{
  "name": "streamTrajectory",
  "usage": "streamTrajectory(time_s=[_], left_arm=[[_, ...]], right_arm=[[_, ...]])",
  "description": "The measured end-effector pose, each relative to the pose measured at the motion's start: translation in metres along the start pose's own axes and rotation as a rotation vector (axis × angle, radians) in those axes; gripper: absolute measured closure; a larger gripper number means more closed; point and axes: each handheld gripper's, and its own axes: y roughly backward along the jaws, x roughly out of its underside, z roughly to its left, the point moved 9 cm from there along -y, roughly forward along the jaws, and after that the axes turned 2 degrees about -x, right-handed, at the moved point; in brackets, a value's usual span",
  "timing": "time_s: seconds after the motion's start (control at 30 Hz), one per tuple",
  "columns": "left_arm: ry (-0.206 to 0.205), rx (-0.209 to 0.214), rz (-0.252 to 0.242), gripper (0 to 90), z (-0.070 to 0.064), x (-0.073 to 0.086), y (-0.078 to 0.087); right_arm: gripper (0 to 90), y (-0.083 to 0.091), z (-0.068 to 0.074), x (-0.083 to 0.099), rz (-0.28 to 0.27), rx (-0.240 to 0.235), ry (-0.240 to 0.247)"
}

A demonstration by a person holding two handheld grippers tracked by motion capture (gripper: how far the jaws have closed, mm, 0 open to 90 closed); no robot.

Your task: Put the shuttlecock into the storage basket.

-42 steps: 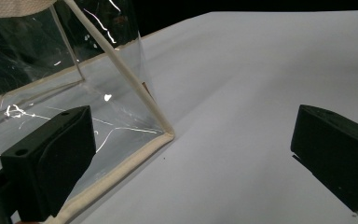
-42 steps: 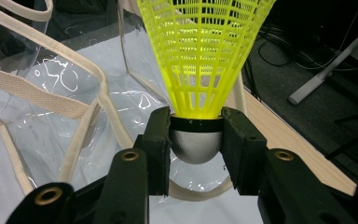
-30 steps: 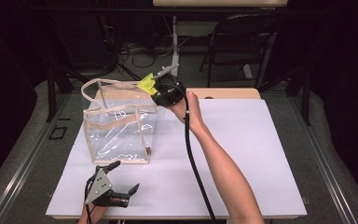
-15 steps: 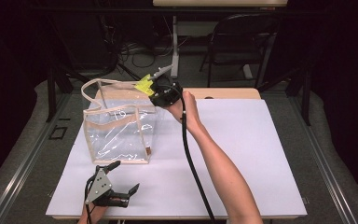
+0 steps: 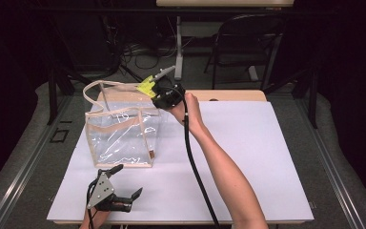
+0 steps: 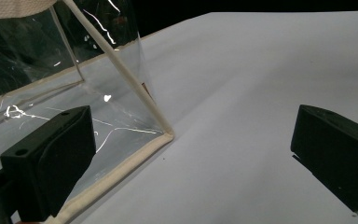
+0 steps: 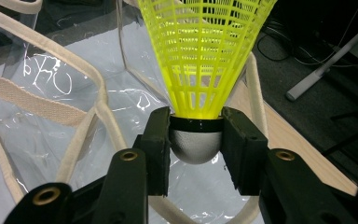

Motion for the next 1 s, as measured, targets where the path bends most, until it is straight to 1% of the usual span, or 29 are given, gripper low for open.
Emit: streamTrajectory(time_s=[0.13, 0.23, 0.27, 0.47, 0.5, 0.63, 0.87, 1.0], left_arm=[[0.001, -0.001, 0.0, 0.0, 0.0, 0.0, 0.0], [-0.001, -0.001, -0.001, 0.0, 0.0, 0.0, 0.0], [-0.001, -0.001, 0.0, 0.0, 0.0, 0.0, 0.0], [0.0, 0.0, 0.0, 0.0, 0.0, 0.0, 0.001], [0.0, -0.001, -0.001, 0.0, 0.0, 0.0, 0.0], [0.001, -0.001, 0.001, 0.0, 0.0, 0.0, 0.0], [0.0, -0.002, 0.003, 0.0, 0.0, 0.0, 0.0], [-0.001, -0.001, 0.004, 0.0, 0.0, 0.0, -0.001]], right_arm=[[58.5, 0.001, 0.0, -0.002, -0.018, 0.0, -0.002], [54.8, 0.002, -0.001, -0.003, -0.019, 0.003, -0.007], [52.5, 0.003, -0.001, -0.003, -0.024, 0.003, -0.006], [33.4, 0.009, -0.004, -0.001, -0.031, -0.01, -0.046], [28.5, 0.01, -0.004, 0.0, -0.03, -0.009, -0.051], [17.8, 0.015, -0.005, 0.004, -0.035, -0.012, -0.057], [11.3, 0.025, -0.005, 0.011, -0.051, -0.031, -0.054], [9.7, 0.03, -0.004, 0.015, -0.065, -0.044, -0.06]])
